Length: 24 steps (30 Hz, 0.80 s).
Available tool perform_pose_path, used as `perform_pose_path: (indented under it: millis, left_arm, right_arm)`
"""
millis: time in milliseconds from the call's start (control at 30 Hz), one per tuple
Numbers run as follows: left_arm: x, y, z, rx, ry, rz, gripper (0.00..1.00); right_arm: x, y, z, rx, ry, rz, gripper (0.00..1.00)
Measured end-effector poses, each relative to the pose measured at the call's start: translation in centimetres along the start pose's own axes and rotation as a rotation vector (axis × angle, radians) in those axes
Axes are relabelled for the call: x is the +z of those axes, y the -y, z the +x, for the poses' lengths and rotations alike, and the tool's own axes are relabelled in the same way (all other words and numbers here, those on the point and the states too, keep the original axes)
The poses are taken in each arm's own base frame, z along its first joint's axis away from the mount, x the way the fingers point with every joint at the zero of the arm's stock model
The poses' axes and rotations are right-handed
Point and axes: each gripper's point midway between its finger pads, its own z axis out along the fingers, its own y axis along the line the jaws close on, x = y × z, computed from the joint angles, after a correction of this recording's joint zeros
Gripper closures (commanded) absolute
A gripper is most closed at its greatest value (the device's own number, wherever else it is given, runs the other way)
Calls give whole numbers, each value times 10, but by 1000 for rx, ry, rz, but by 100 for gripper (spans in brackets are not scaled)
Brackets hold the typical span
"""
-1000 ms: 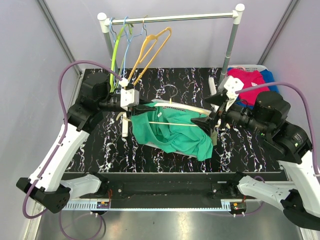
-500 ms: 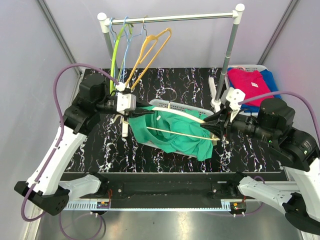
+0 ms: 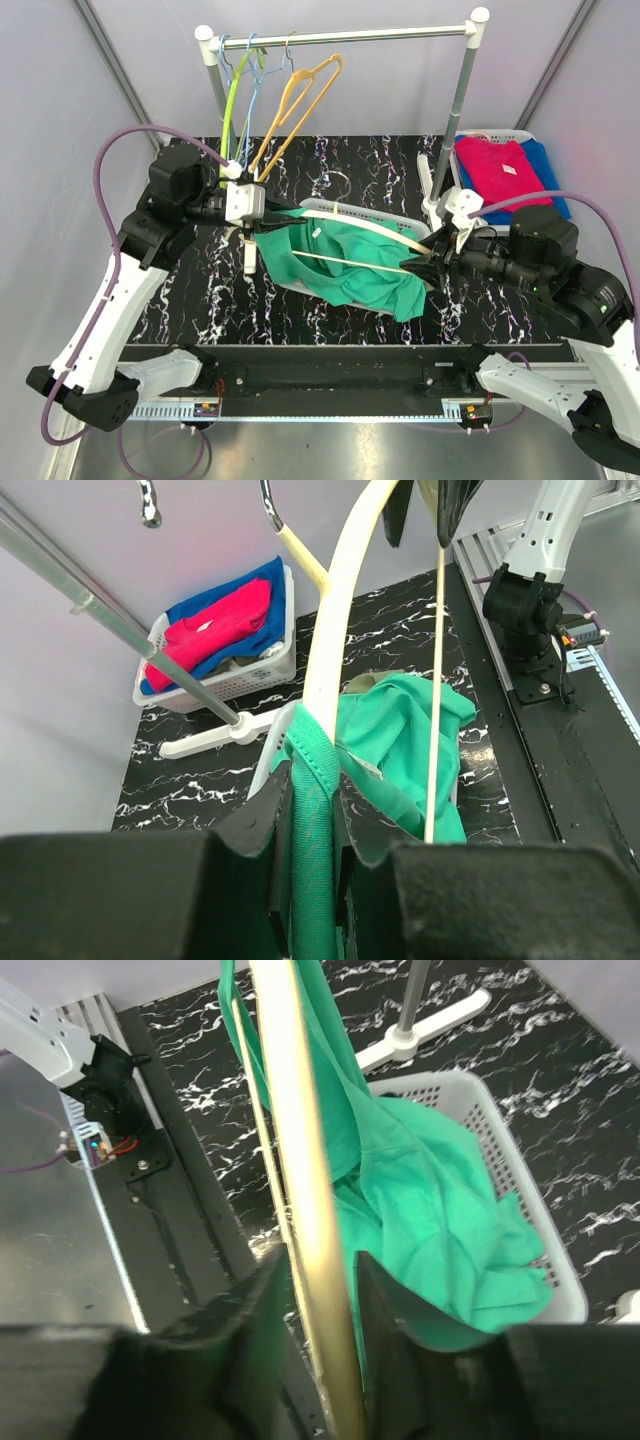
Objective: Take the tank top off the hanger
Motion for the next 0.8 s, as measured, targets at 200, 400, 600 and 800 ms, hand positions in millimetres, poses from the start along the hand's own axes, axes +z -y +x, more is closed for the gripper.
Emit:
perform_pose_path:
  millis: [200, 400, 600, 800]
  left_arm:
    - [-1, -2, 1, -10, -5, -9, 100]
    - [0, -4, -1, 7, 6, -18, 26]
    - [-3, -7, -7, 34, 17, -47, 1]
    - [-7, 0, -6, 48, 18, -70, 1]
  right_arm:
    - [6, -5, 5, 9, -27, -42, 100]
    - [-1, -7, 4, 7, -16, -39, 100]
    - [-13, 5, 17, 15, -58, 63, 100]
    - [-34, 10, 16, 9, -54, 130, 100]
